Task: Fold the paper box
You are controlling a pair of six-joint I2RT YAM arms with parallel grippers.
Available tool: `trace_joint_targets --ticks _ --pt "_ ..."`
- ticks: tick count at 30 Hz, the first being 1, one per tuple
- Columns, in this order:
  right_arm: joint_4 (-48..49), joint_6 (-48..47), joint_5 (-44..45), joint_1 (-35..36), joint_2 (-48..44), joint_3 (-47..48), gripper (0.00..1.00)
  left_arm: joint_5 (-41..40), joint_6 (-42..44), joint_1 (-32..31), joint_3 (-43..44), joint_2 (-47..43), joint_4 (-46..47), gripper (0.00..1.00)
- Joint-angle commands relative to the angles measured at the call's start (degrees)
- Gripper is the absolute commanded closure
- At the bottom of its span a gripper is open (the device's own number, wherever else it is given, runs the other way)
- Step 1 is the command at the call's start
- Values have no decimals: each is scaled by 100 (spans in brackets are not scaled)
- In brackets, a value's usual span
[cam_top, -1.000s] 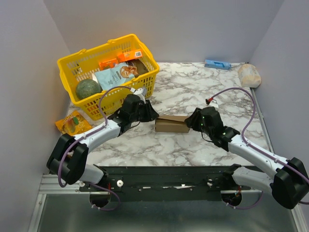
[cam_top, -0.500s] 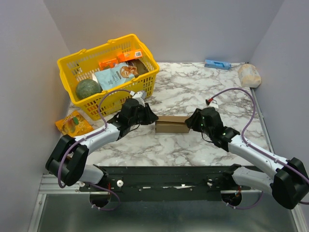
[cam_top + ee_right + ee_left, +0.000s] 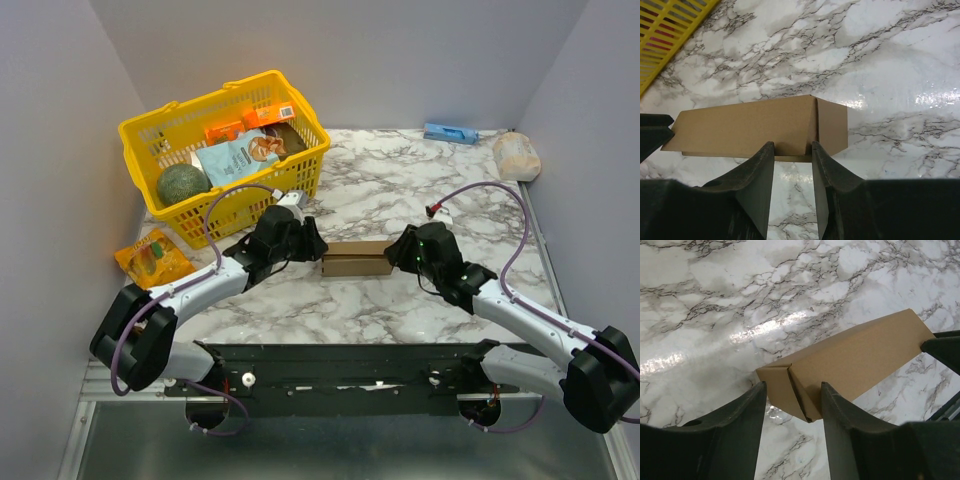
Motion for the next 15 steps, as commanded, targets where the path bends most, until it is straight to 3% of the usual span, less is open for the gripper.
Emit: trace_joint_targets --ticks 1,7,15 --pt "-437 -98 203 -29 0 -172 59 -216 131 -27 -21 -33 -588 43" --pt "-428 -107 230 -29 9 -190 59 118 -36 -27 -328 72 -201 44" --pt "-428 -134 283 -29 -17 -199 59 355 34 -27 -767 222 -52 54"
